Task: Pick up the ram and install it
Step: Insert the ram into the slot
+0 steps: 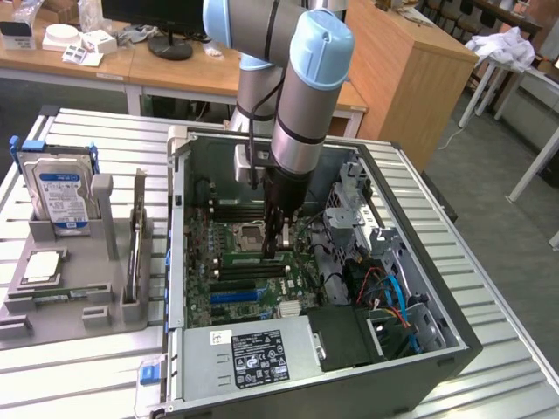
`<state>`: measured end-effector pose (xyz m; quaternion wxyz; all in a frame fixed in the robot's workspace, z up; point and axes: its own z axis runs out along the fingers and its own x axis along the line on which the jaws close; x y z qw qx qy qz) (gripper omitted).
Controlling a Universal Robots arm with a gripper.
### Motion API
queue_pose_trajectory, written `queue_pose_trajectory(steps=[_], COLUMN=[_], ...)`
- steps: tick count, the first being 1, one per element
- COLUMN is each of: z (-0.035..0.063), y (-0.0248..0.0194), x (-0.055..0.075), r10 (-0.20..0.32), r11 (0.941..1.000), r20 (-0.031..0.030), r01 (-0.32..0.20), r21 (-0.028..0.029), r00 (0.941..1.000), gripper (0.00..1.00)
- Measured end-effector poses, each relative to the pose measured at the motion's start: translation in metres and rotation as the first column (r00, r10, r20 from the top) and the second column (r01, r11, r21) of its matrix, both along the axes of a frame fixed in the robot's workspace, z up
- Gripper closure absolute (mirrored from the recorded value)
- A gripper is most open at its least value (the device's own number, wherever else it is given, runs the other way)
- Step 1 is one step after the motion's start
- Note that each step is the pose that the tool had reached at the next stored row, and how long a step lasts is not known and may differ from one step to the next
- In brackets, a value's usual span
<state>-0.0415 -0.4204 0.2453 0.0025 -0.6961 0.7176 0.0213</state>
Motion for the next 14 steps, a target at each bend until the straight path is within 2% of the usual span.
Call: queue_pose_trajectory(steps=[14], z=[-0.0055], y=[0.0], x=[0.0], r10=[0.0], r11=[1.0], r20=[0.0002], r01=[0.0], r21=[0.0002], r00=[1.0], gripper=[0.88])
